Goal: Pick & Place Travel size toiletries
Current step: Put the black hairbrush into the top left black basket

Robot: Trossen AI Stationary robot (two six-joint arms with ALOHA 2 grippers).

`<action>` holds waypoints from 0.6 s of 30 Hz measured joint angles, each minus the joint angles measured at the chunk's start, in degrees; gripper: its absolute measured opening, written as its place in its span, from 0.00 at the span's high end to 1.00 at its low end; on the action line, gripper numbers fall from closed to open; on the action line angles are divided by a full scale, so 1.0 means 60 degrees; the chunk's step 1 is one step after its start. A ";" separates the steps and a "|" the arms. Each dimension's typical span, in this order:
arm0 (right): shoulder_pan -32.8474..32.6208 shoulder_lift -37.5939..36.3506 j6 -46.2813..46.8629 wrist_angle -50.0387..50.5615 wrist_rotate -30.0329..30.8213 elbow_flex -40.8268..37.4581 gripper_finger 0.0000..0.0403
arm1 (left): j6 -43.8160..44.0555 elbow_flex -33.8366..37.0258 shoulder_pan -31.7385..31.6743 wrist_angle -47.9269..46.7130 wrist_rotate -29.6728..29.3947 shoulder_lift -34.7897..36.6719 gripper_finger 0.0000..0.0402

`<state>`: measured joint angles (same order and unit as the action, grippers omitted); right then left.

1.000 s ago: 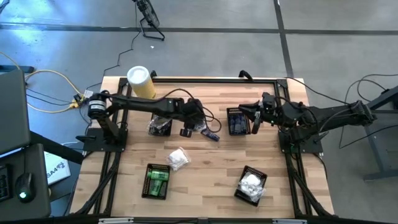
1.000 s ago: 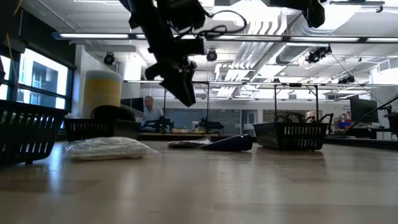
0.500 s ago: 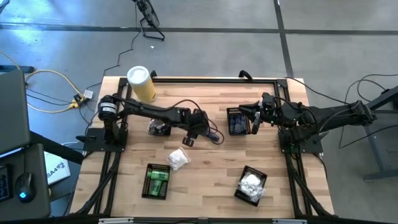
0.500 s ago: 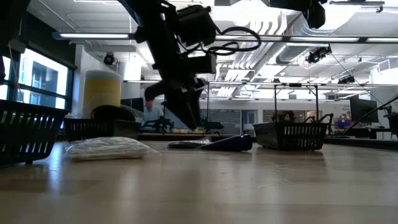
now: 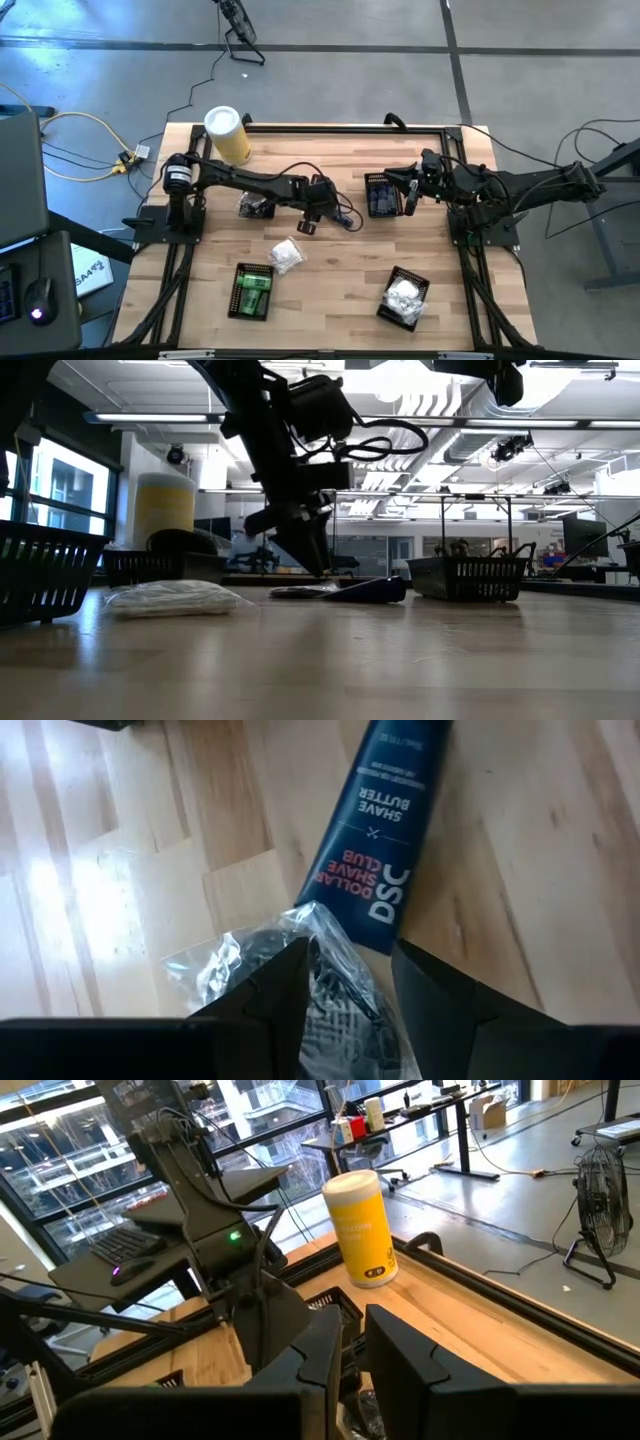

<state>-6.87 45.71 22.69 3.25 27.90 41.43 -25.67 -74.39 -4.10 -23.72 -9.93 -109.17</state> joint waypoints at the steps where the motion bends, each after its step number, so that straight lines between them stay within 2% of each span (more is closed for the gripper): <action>1: 0.0000 0.0000 -0.0002 0.0000 -0.0003 0.0000 0.90 | 0.0000 -0.0006 0.0000 0.0055 -0.0032 -0.0094 0.66; 9: 0.0000 -0.0004 -0.0002 0.0025 0.0000 0.0000 0.90 | 0.0004 0.0009 0.0007 0.0140 0.0052 -0.0515 0.66; 18: 0.0000 -0.0004 -0.0002 0.0157 0.0000 0.0000 0.90 | 0.0084 0.0004 0.0000 0.0171 -0.0460 -0.0611 0.66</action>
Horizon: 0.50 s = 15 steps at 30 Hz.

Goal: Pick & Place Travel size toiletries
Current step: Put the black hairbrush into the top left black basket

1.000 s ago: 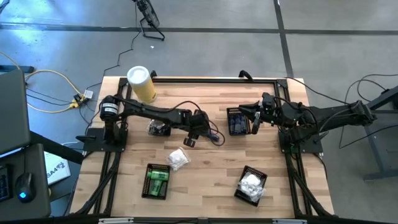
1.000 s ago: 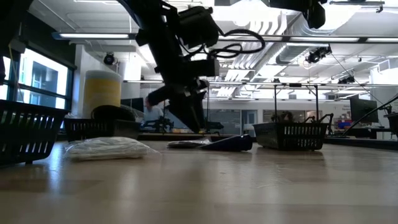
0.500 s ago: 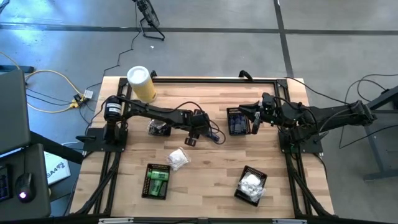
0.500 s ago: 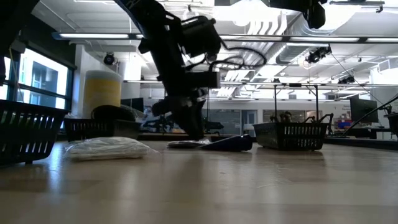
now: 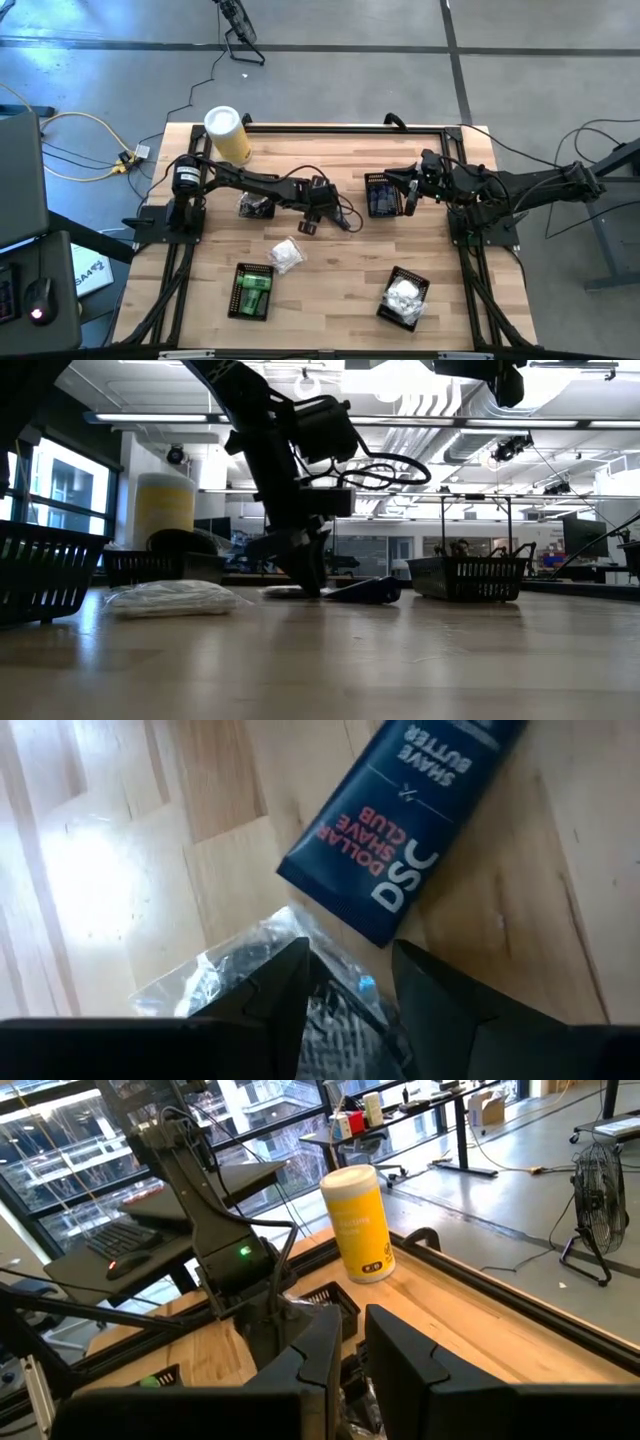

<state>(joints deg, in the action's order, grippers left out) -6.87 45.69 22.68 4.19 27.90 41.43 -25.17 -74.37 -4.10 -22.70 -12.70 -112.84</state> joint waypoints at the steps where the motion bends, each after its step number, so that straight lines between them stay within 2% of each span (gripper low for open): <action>1: 0.0001 0.0000 0.0000 -0.0005 0.0000 0.0000 0.90 | 0.0000 0.0000 -0.0004 -0.0012 -0.0002 0.0000 0.66; 6: 0.0000 0.0000 0.0000 -0.0007 0.0000 0.0000 0.90 | 0.0000 0.0000 0.0000 -0.0033 0.0013 0.0000 0.71; 15: 0.0000 0.0000 0.0004 -0.0011 0.0000 0.0000 0.90 | 0.0000 0.0000 0.0000 -0.0062 0.0016 0.0000 0.92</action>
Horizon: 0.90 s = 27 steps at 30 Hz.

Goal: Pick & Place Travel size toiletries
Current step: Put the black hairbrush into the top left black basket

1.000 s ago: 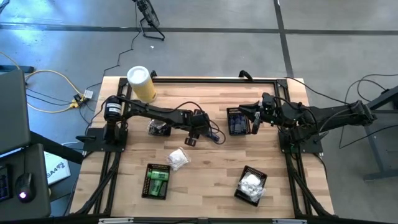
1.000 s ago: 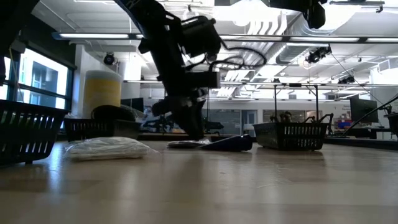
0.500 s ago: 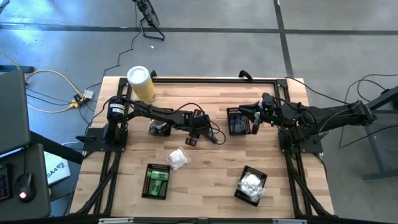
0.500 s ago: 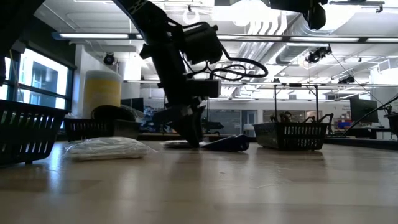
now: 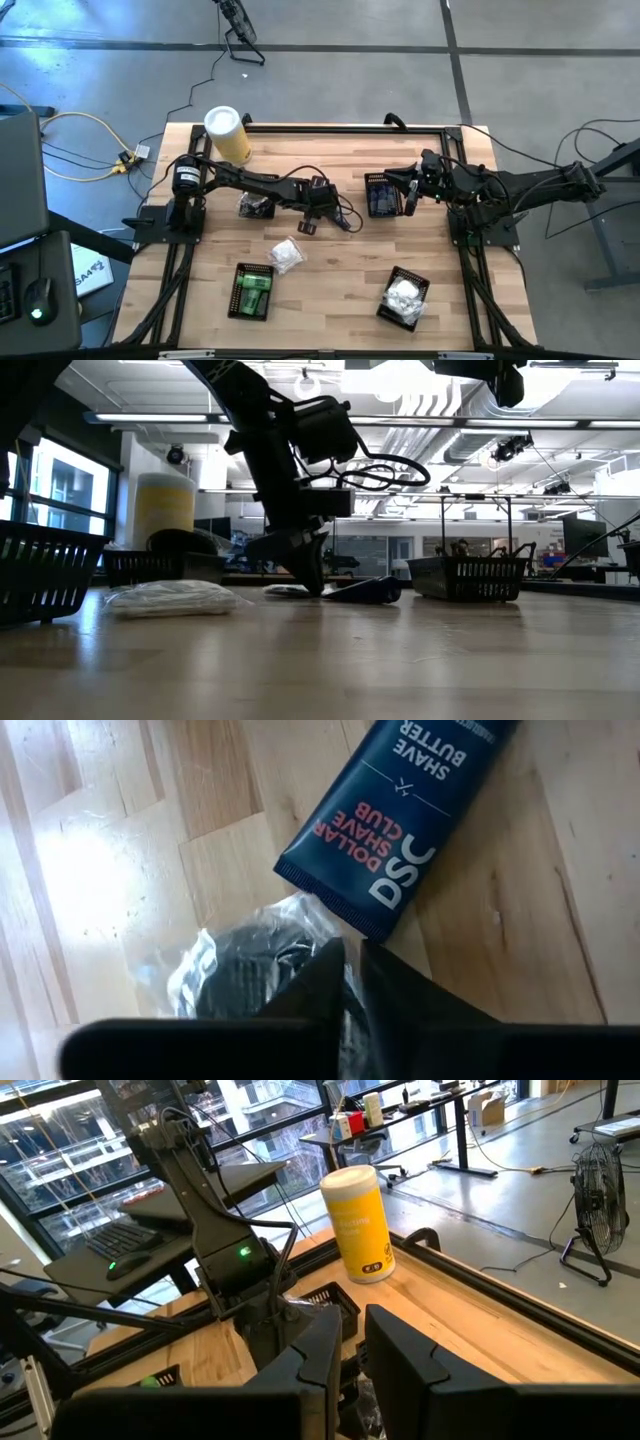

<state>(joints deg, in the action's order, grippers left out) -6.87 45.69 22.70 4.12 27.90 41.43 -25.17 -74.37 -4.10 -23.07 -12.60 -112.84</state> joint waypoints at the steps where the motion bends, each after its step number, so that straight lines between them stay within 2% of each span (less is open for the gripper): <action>1: 0.0000 0.0000 -0.0002 0.0000 0.0000 0.0000 0.90 | 0.0000 0.0000 0.0000 0.0000 0.0000 0.0000 0.94; 4: 0.0000 0.0000 -0.0003 -0.0004 0.0000 0.0000 0.90 | 0.0007 0.0000 0.0000 0.0000 0.0000 0.0000 0.99; 15: 0.0003 0.0000 -0.0003 -0.0004 0.0000 0.0000 0.90 | 0.0021 -0.0027 0.0000 -0.0232 -0.0015 0.0213 1.00; 27: 0.0002 0.0004 -0.0004 -0.0006 0.0000 0.0000 0.90 | -0.0043 -0.1227 0.0000 -0.1543 -0.0364 0.0798 1.00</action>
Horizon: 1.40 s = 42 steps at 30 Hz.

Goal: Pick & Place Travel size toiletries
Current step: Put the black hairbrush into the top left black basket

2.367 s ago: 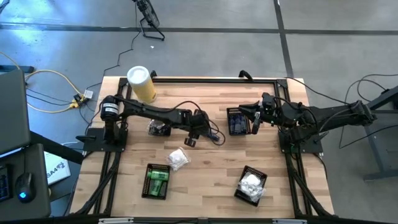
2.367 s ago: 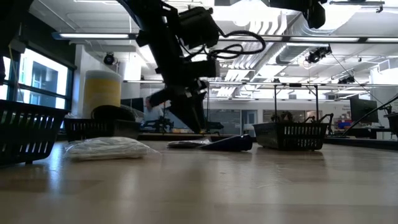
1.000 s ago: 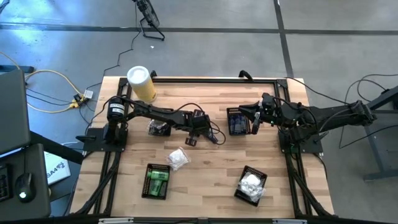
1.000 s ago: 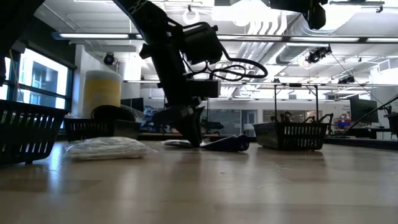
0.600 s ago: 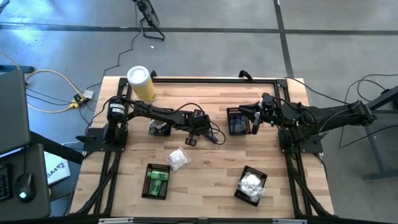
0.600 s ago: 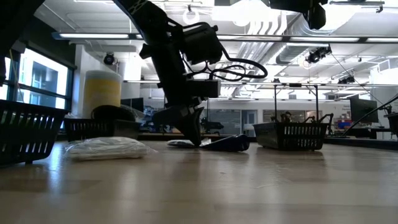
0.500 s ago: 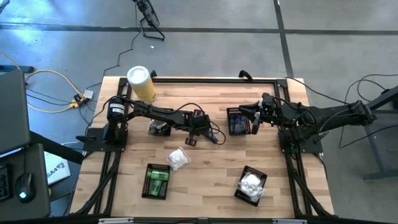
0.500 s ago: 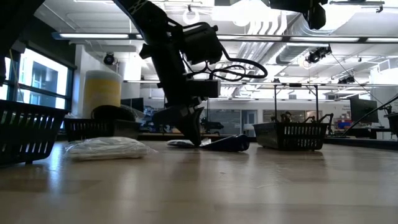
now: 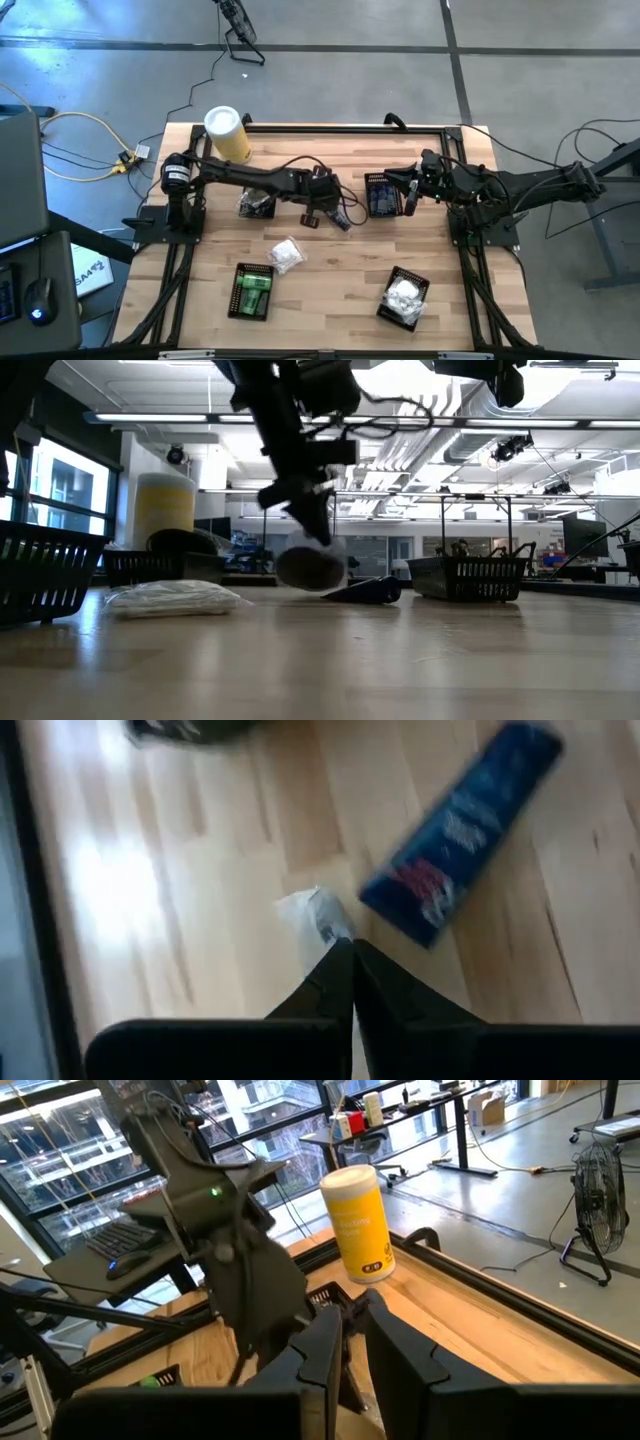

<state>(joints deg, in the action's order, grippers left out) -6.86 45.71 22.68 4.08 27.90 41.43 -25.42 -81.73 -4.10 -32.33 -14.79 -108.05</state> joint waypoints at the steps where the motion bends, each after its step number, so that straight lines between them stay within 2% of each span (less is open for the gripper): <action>1: -0.0002 0.0000 0.0000 -0.0001 0.0000 0.0000 0.90 | 0.0002 -0.0161 0.0000 -0.0036 0.0000 0.0010 1.00; 24: 0.0001 0.0000 0.0000 0.0068 0.0000 0.0000 0.90 | -0.0213 -0.3537 0.0000 -0.4387 -0.0171 0.0215 1.00; 32: 0.0001 -0.0003 -0.0179 0.0072 0.0003 0.0000 0.90 | 0.0873 -0.3661 0.0000 -0.5735 -0.0164 0.0648 1.00; 42: 0.0001 -0.0004 -0.0539 -0.0145 0.0078 0.0000 0.90 | 0.1301 -0.3251 -0.0047 -0.6690 -0.0175 0.2187 1.00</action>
<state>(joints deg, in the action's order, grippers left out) -6.85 45.69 19.44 3.21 28.37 41.43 -17.62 -101.24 -4.38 -72.47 -15.84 -94.93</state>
